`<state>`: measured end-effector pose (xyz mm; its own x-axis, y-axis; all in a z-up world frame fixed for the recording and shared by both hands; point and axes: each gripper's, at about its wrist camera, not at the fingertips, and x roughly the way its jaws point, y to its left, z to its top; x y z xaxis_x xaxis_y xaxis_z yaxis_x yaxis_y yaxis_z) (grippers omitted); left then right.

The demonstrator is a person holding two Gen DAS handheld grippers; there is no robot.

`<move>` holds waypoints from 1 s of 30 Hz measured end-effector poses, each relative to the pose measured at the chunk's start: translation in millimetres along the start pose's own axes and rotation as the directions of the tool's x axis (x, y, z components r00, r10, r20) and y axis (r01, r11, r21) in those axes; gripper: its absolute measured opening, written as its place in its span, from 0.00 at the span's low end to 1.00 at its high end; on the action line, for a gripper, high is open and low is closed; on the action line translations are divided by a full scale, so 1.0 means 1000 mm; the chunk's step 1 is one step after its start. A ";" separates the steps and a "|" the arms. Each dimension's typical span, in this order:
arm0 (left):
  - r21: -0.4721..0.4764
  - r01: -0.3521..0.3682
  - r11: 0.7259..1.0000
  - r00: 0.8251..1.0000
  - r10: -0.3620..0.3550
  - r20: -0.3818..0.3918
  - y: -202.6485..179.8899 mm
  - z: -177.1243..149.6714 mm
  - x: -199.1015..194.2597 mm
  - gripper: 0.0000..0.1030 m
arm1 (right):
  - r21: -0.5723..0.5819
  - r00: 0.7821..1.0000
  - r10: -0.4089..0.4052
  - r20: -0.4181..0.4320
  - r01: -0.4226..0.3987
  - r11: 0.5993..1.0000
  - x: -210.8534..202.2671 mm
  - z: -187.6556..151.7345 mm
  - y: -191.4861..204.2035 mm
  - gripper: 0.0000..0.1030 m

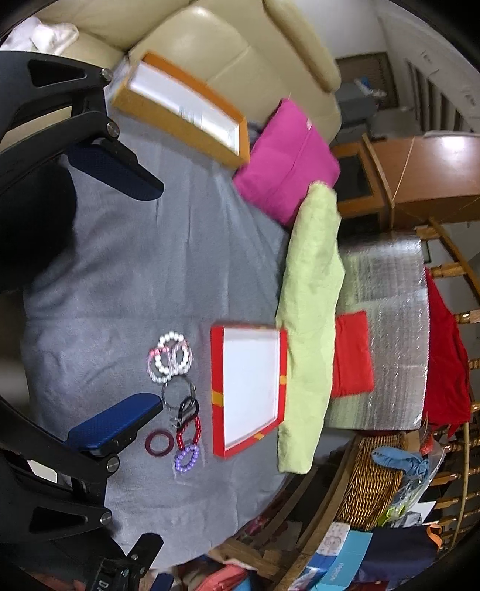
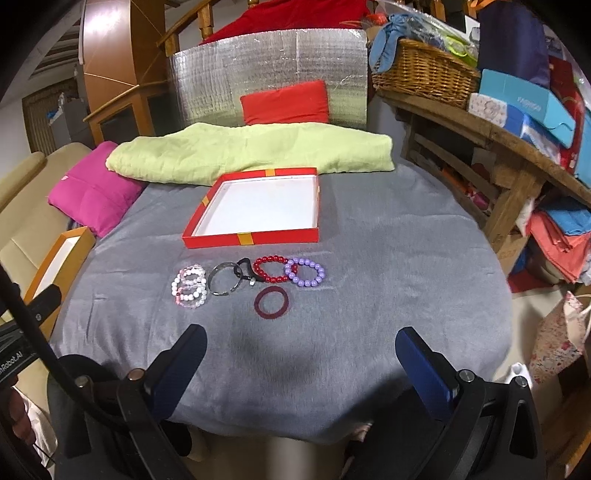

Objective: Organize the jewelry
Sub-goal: 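Grasp the pink crystal bracelet with the left tool while the right tool grasps the maroon bangle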

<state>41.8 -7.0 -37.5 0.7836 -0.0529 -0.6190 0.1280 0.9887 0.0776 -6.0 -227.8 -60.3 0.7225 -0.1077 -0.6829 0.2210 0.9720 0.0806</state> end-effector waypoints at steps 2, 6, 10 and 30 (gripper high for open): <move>-0.007 0.035 0.999 0.999 -0.035 -0.009 0.000 0.000 0.024 1.00 | -0.005 1.000 -0.003 -0.015 0.003 1.000 0.021 0.002 -0.006 1.00; -0.039 0.110 0.993 0.990 -0.114 -0.089 -0.005 -0.004 0.080 1.00 | 0.040 0.994 0.076 -0.082 -0.073 0.997 0.077 0.006 -0.022 0.98; -0.070 0.166 0.984 0.970 -0.176 -0.167 -0.009 -0.009 0.121 1.00 | 0.042 0.982 0.134 -0.129 -0.130 0.991 0.124 0.011 -0.018 0.89; -0.070 0.281 0.957 0.921 -0.290 -0.262 -0.016 -0.005 0.225 0.50 | -0.046 0.979 0.096 -0.179 -0.105 0.993 0.197 -0.002 -0.003 0.11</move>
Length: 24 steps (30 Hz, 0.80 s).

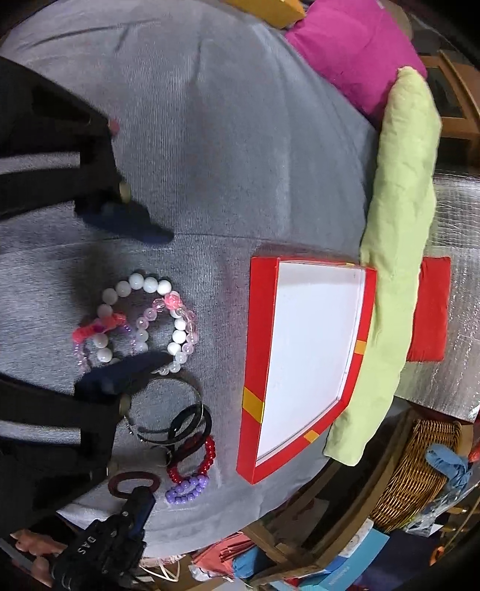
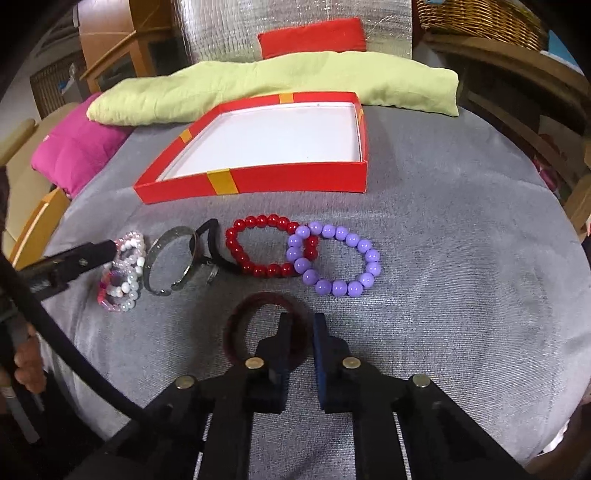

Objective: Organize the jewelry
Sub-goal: 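Grasp the pink crystal bracelet with the left tool while the right tool grasps the maroon bangle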

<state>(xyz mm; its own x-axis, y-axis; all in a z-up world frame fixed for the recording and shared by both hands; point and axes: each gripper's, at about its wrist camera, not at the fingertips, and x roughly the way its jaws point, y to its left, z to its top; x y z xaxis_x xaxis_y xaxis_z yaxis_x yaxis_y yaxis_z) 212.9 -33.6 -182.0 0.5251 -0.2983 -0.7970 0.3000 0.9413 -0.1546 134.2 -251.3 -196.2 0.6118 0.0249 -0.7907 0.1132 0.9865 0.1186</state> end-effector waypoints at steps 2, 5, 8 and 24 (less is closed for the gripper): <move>-0.029 -0.002 1.000 1.000 0.002 -0.002 0.006 0.004 0.004 0.40 | 0.011 1.000 0.016 0.003 -0.016 1.000 0.000 -0.001 -0.002 0.11; -0.052 0.002 0.999 1.000 -0.002 0.008 0.010 0.011 0.005 0.29 | 0.007 1.000 0.025 0.000 -0.025 1.000 -0.001 -0.002 -0.002 0.11; -0.007 -0.007 1.000 1.000 0.007 0.011 0.001 0.015 0.006 0.28 | 0.008 1.000 0.027 0.002 -0.027 1.000 0.001 -0.001 -0.001 0.11; 0.126 0.045 0.991 0.999 -0.045 -0.003 -0.016 0.021 0.011 0.09 | 0.082 0.991 0.124 0.056 -0.128 0.988 -0.014 0.004 -0.020 0.07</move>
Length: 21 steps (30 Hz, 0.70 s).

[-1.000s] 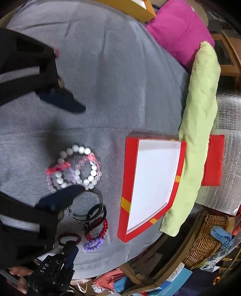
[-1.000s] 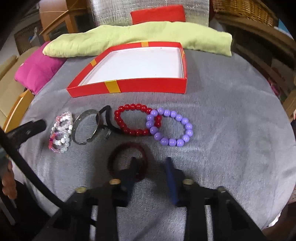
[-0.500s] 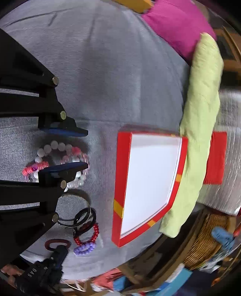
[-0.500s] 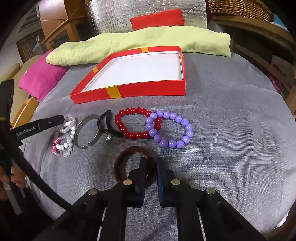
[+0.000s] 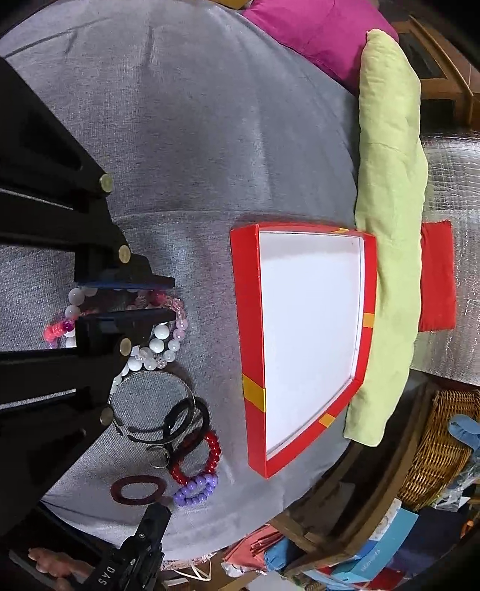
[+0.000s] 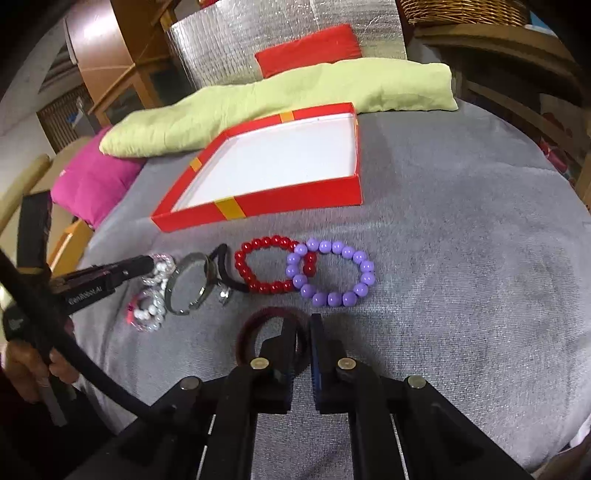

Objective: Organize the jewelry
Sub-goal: 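Grasp the pink crystal bracelet with the left tool while the right tool grasps the maroon bangle, then carry both bracelets into the red box and open both tools to release them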

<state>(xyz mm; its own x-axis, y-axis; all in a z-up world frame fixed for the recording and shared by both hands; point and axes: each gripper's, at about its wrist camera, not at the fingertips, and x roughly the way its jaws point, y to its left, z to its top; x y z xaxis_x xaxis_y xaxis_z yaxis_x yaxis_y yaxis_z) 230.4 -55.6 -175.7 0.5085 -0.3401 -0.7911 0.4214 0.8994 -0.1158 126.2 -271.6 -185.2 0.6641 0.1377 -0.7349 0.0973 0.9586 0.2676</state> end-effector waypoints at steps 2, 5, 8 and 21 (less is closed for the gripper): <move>-0.018 0.020 1.000 1.000 -0.020 0.010 0.004 0.000 -0.003 0.09 | 0.015 1.000 0.026 0.003 -0.026 1.000 0.000 0.000 -0.002 0.07; -0.035 0.050 0.998 0.997 -0.048 0.062 0.009 0.003 -0.015 0.09 | 0.026 0.999 0.035 0.013 -0.035 0.999 -0.002 0.001 -0.003 0.07; -0.028 0.056 0.998 0.993 -0.053 0.106 0.010 0.005 -0.026 0.09 | 0.066 0.999 0.036 0.006 -0.036 0.997 -0.002 0.003 -0.009 0.08; -0.021 0.062 0.998 0.984 -0.057 0.169 0.013 0.005 -0.042 0.08 | -0.172 0.994 -0.104 -0.022 0.099 0.980 0.019 -0.012 0.028 0.05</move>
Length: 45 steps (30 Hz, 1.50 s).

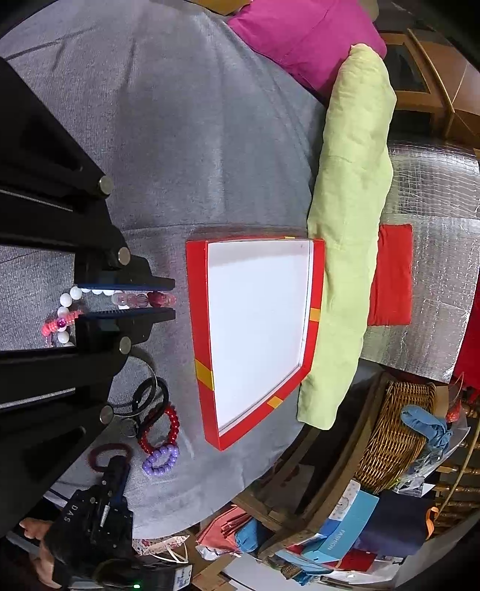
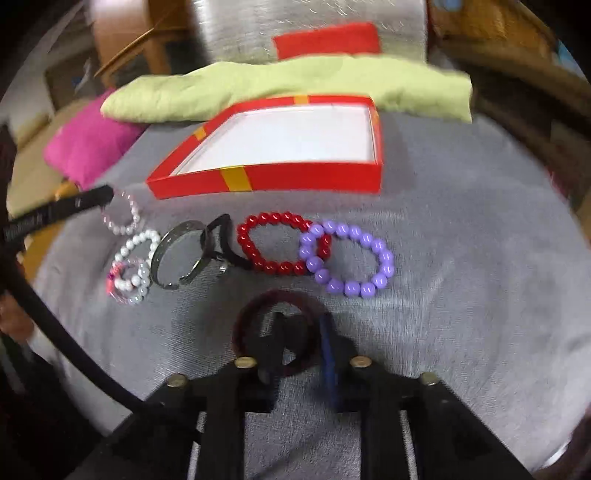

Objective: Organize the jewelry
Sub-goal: 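Carry both bracelets into the red box and open both tools to release them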

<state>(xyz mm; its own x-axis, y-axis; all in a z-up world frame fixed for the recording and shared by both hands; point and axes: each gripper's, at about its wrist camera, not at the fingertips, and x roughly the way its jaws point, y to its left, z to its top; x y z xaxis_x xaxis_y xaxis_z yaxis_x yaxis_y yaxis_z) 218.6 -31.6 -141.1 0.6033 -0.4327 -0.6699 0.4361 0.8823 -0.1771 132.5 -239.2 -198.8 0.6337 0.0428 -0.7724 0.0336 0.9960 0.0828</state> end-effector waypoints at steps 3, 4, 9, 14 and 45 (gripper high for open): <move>0.001 -0.002 1.000 1.000 0.002 -0.006 -0.002 0.004 0.000 0.08 | -0.018 0.999 0.034 0.018 -0.034 0.999 -0.007 0.002 0.005 0.05; 0.000 0.000 1.000 1.000 0.000 -0.007 -0.003 0.007 0.000 0.08 | -0.017 0.998 0.050 0.027 -0.050 0.999 -0.010 0.005 0.006 0.05; 0.031 0.008 0.999 1.000 -0.009 0.024 -0.014 0.042 0.003 0.08 | 0.051 0.984 0.141 0.113 -0.147 0.988 -0.027 0.045 -0.007 0.05; 0.071 0.022 0.997 0.996 -0.028 0.081 -0.029 0.083 0.017 0.08 | 0.090 0.974 0.101 0.202 -0.121 0.989 -0.022 0.104 -0.023 0.05; -0.198 -0.108 0.974 0.992 0.092 -0.090 0.053 0.068 0.077 0.57 | 0.379 0.999 0.030 0.023 -0.036 0.925 0.059 0.137 -0.104 0.12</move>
<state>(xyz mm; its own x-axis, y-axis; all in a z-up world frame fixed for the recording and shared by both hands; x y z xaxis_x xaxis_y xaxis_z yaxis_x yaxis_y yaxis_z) 333.4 -30.8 -152.6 0.5785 -0.3312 -0.7454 0.2269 0.9431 -0.2429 272.2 -351.5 -166.4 0.6521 0.0705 -0.7549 0.3011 0.8897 0.3432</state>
